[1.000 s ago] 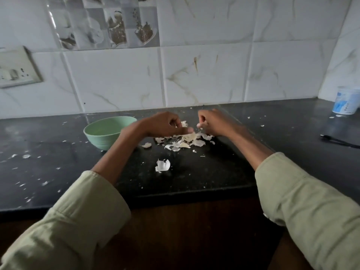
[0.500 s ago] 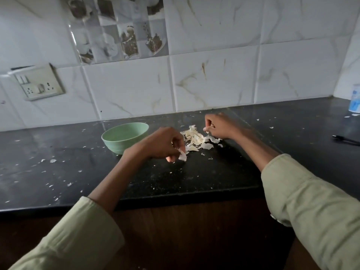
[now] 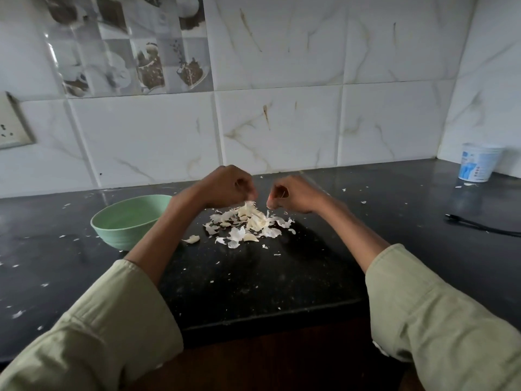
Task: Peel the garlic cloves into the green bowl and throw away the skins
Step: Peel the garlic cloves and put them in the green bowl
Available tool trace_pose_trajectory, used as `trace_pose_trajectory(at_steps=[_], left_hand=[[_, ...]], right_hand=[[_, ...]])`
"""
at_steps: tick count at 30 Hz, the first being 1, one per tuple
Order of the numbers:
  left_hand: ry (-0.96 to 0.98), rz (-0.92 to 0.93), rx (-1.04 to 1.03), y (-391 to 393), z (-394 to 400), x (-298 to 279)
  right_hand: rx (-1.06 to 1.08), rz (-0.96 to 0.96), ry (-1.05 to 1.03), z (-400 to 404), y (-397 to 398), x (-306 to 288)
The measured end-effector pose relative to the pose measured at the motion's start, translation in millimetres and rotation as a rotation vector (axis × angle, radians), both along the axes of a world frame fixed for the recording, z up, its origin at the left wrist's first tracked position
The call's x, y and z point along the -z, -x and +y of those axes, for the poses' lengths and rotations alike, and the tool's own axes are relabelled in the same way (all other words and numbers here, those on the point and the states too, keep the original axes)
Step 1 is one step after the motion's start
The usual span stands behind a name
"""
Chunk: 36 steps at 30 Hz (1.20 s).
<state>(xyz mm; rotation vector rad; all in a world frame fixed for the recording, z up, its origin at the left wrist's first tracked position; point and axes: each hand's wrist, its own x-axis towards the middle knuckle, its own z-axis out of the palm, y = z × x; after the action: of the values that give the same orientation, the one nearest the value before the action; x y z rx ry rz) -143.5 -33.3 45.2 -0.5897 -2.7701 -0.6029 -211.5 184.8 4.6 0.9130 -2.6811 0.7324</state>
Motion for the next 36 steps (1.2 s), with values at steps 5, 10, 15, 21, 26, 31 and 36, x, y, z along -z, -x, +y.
trace_pose_trajectory(at_steps=[5,10,15,21,26,31,36], left_hand=[[-0.262,0.146,-0.083,23.0,0.1,45.4],[-0.472,0.103,-0.088,21.8,-4.0,60.1],[-0.526,0.174,-0.104,31.7,-9.7,63.8],[-0.38,0.209,-0.113,30.0,-4.9,65.6],[-0.313,0.18,-0.17,34.3,-4.9,68.2],[-0.341,0.185,-0.194,38.5,-7.1,67.4],[-0.312,0.192,-0.18,31.7,-0.5,63.2]], right_hand=[[0.019,0.008,-0.033,-0.7,4.8,5.0],[0.006,0.207,0.093,-8.7,2.1,-1.5],[0.072,0.535,0.165,-21.4,-5.4,-13.5],[0.082,0.07,-0.293,-18.1,-7.3,7.7],[0.024,0.233,-0.164,-20.7,-18.3,8.6],[0.093,0.662,0.277,-29.3,-21.3,-13.8],[0.096,0.017,-0.332,-22.0,-12.9,4.3]])
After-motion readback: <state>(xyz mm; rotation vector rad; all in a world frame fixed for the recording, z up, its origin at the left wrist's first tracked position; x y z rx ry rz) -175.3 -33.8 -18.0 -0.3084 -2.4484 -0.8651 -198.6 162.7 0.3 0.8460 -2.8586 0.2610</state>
